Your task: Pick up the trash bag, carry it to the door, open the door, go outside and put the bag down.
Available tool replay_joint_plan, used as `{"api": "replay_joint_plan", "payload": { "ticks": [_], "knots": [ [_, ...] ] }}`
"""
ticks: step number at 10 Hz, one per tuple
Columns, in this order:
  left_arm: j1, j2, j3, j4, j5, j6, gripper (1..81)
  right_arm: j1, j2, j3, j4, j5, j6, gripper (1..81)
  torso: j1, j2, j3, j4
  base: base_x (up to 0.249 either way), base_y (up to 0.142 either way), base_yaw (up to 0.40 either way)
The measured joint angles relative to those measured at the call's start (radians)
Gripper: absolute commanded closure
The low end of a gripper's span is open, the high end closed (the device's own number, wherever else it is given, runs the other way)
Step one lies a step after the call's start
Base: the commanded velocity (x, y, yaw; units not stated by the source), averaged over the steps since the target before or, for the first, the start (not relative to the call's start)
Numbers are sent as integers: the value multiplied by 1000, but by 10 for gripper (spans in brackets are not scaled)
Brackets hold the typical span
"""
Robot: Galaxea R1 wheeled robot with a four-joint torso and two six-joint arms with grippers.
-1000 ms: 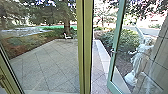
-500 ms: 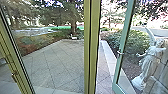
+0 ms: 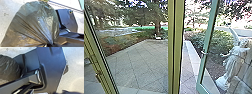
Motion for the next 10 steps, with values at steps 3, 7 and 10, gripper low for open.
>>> {"api": "replay_joint_plan", "payload": {
  "ticks": [3, 7, 10],
  "knots": [
    [0, 10, -8, 1, 0, 0, 811, -17, 111, -109, -29, 54, 0, 10, 0, 0, 0, 0, 0, 0, 0],
    [0, 10, -9, 10, 1, 0, 811, -32, 111, -119, -39, 61, -1, 10, 0, 0, 0, 0, 0, 0, 0],
    [0, 10, -8, 20, 4, 0, 811, -33, 119, -119, -43, 61, -1, 10, 0, 0, 0, 0, 0, 0, -84]
  ]
}}
